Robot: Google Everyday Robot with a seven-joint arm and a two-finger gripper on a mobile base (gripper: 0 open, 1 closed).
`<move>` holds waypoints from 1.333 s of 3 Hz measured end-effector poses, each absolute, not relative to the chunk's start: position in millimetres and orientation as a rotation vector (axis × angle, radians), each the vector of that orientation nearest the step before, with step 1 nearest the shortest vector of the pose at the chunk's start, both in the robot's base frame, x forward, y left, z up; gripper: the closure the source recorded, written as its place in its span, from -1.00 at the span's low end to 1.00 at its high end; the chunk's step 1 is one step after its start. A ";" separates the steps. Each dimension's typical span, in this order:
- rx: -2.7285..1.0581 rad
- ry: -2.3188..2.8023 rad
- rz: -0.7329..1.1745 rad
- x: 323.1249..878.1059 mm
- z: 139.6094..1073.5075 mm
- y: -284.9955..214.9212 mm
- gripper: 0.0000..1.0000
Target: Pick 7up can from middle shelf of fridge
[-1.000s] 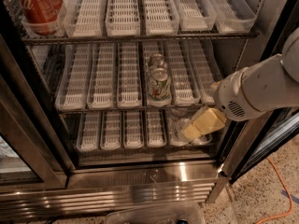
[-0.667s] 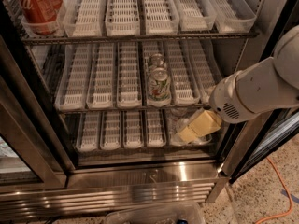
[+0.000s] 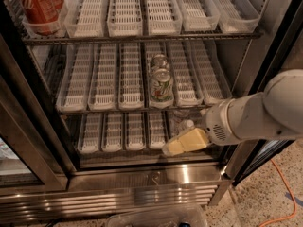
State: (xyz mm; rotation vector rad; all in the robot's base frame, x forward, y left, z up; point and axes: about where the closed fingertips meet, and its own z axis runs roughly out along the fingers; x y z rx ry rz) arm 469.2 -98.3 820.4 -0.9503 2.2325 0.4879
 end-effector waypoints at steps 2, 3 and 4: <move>-0.732 2.117 0.563 490.0 798.8 -61.0 -1.00; -0.661 2.070 0.567 506.6 797.4 -52.8 -1.00; -0.610 2.016 0.567 518.9 809.3 -53.4 -1.00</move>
Offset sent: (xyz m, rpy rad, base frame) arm 0.0394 0.0501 -0.0290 0.2603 -0.1471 -0.1974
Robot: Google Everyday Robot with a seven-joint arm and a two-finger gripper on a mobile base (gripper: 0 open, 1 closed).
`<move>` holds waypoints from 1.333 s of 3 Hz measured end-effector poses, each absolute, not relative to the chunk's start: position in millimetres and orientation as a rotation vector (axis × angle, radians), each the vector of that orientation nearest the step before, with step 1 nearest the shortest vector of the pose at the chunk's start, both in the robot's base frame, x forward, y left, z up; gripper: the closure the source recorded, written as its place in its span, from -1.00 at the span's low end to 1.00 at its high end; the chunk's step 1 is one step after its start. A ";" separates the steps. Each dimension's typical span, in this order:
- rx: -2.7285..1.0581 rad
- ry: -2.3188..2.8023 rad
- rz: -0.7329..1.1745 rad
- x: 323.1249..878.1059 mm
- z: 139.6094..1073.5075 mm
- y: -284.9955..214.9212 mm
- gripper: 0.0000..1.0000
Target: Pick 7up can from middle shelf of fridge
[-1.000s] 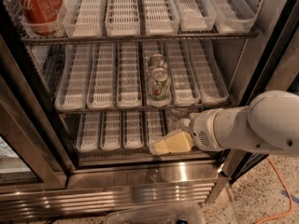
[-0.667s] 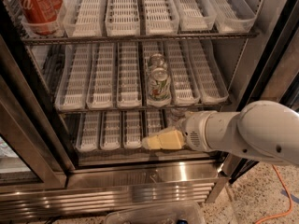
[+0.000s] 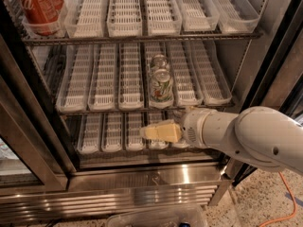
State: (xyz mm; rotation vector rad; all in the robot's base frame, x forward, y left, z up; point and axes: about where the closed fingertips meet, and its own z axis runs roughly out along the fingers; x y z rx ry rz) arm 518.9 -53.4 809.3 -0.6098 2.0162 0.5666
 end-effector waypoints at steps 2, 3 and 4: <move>-0.577 1.977 0.546 526.5 821.4 -56.8 -1.00; -0.563 1.953 0.564 526.8 820.6 -52.4 -1.00; -0.543 1.907 0.543 533.6 818.7 -47.2 -1.00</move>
Offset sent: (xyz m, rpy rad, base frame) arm 0.0069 -0.0031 0.0107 0.0142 -0.0372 -0.0271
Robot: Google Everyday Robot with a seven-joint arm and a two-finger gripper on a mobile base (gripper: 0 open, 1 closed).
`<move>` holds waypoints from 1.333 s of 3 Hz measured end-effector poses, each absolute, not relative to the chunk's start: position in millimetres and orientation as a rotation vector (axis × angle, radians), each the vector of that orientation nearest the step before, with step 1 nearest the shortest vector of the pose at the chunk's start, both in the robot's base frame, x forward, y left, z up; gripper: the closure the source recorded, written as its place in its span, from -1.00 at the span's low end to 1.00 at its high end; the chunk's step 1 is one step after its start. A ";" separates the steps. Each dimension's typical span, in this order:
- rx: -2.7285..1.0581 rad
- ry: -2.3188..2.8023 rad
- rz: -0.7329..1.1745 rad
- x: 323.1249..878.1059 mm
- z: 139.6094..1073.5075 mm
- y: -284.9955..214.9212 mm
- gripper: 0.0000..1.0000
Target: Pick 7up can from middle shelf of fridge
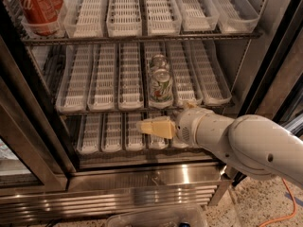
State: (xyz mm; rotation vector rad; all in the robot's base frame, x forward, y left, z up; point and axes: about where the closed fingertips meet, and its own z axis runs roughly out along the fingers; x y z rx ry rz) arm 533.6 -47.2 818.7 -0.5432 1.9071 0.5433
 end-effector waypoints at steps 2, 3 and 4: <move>-0.511 1.798 0.449 552.9 825.2 -36.2 -1.00; -0.483 1.761 0.384 562.8 827.6 -40.7 -1.00; -0.429 1.734 0.341 574.1 830.3 -48.0 -1.00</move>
Offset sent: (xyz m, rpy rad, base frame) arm 0.0298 0.0138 0.0083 -0.0204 -0.2014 -0.1093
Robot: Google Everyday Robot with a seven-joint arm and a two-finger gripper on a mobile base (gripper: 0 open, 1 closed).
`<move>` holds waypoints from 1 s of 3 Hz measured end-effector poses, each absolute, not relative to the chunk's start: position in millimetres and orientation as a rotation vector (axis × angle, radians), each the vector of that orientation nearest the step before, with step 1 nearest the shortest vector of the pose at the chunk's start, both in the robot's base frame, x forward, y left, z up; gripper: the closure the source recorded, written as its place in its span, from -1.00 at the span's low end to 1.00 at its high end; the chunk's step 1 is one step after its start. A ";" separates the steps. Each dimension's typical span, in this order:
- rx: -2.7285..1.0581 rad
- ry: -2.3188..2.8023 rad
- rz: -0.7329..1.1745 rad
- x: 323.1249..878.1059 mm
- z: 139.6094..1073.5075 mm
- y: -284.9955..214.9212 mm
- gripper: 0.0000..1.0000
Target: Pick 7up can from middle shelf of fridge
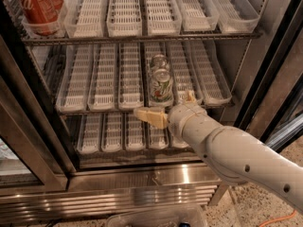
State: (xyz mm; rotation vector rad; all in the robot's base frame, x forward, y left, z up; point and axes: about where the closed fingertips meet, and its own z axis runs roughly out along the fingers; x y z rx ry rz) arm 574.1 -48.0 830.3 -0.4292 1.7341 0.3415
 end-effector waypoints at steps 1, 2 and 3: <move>-0.386 1.709 0.303 584.6 834.0 -54.7 -1.00; -0.386 1.709 0.303 584.6 834.0 -54.7 -1.00; -0.353 1.690 0.337 586.1 835.6 -52.3 -1.00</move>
Offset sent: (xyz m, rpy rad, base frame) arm 0.0096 -0.0061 0.0033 0.0047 -0.0292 -0.0443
